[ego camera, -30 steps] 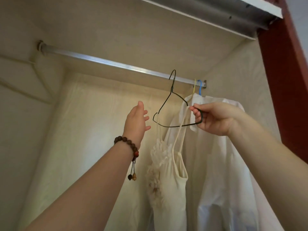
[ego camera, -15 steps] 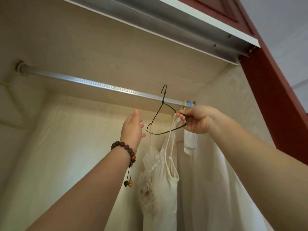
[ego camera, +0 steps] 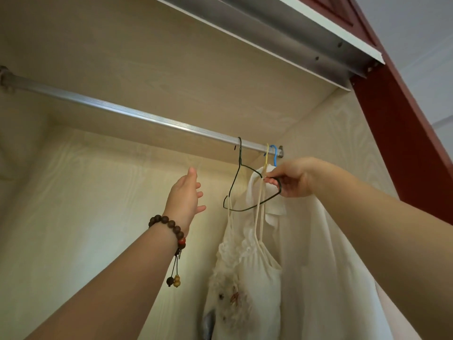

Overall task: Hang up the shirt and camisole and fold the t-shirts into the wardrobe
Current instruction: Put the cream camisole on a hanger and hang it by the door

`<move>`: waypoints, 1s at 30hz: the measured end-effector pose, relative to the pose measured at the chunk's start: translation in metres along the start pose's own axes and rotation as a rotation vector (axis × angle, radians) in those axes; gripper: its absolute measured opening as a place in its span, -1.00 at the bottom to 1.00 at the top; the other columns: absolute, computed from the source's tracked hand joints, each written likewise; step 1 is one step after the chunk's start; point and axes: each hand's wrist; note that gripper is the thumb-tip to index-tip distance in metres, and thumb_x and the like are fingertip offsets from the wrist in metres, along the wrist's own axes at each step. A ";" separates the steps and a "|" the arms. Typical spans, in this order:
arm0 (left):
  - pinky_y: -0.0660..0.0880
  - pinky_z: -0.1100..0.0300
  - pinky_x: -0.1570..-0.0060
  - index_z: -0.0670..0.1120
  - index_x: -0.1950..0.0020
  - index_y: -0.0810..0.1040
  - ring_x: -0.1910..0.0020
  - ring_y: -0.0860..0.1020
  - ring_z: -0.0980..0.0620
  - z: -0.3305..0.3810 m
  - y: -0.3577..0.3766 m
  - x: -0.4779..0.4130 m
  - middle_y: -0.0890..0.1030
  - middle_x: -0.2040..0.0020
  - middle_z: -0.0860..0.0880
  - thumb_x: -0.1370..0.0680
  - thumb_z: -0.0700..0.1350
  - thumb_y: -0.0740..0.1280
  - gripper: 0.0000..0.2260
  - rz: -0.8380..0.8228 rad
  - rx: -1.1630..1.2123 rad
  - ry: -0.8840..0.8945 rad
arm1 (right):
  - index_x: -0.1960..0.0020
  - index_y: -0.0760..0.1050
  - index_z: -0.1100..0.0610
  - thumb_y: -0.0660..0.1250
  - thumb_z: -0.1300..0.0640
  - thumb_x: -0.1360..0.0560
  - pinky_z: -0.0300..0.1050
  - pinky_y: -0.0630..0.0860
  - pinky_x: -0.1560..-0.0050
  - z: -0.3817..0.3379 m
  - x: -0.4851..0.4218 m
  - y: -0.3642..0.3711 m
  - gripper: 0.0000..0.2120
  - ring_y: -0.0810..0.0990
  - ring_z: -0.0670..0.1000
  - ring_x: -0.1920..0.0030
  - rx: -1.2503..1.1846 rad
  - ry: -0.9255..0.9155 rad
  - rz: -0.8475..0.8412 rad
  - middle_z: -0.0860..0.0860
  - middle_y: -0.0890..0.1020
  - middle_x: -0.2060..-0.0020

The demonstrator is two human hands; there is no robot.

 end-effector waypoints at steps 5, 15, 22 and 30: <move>0.56 -0.03 -0.08 -0.08 -0.38 0.41 -0.16 0.52 -0.02 -0.010 0.007 -0.005 0.50 -0.23 -0.05 -0.63 0.17 0.08 -0.55 -0.030 0.021 -0.011 | 0.21 0.54 0.17 0.34 0.19 -0.52 -0.34 0.44 0.49 -0.025 0.002 -0.015 -0.86 0.52 -0.14 0.57 0.638 -0.022 0.127 -0.02 0.58 0.56; 0.54 -0.04 -0.08 -0.08 -0.35 0.44 -0.16 0.51 -0.01 -0.043 0.025 -0.016 0.50 -0.24 -0.07 -0.63 0.16 0.08 -0.57 -0.095 0.124 -0.053 | 0.20 0.52 0.23 0.47 0.13 -0.43 -0.19 0.58 0.34 -0.050 -0.003 -0.018 -0.80 0.53 -0.03 0.39 1.071 0.039 0.249 0.05 0.58 0.34; 0.52 -0.03 -0.09 -0.11 -0.38 0.42 -0.22 0.49 -0.05 -0.059 0.032 -0.014 0.48 -0.27 -0.09 -0.63 0.15 0.07 -0.54 -0.113 0.177 -0.094 | 0.23 0.47 0.23 0.45 0.14 -0.45 -0.23 0.56 0.46 -0.046 -0.009 -0.027 -0.78 0.54 -0.03 0.37 1.198 0.089 0.309 0.07 0.57 0.33; 0.50 -0.13 -0.16 -0.11 -0.35 0.44 -0.21 0.49 -0.08 -0.073 0.035 -0.015 0.49 -0.27 -0.12 -0.62 0.17 0.09 -0.54 -0.136 0.200 -0.143 | 0.28 0.46 0.23 0.43 0.14 -0.47 -0.26 0.53 0.53 -0.043 -0.012 -0.041 -0.76 0.52 -0.07 0.61 1.205 0.117 0.339 0.05 0.55 0.40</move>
Point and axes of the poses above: each hand's wrist, its own x-axis away from the middle knuckle, its own y-axis out of the palm, z = x × y
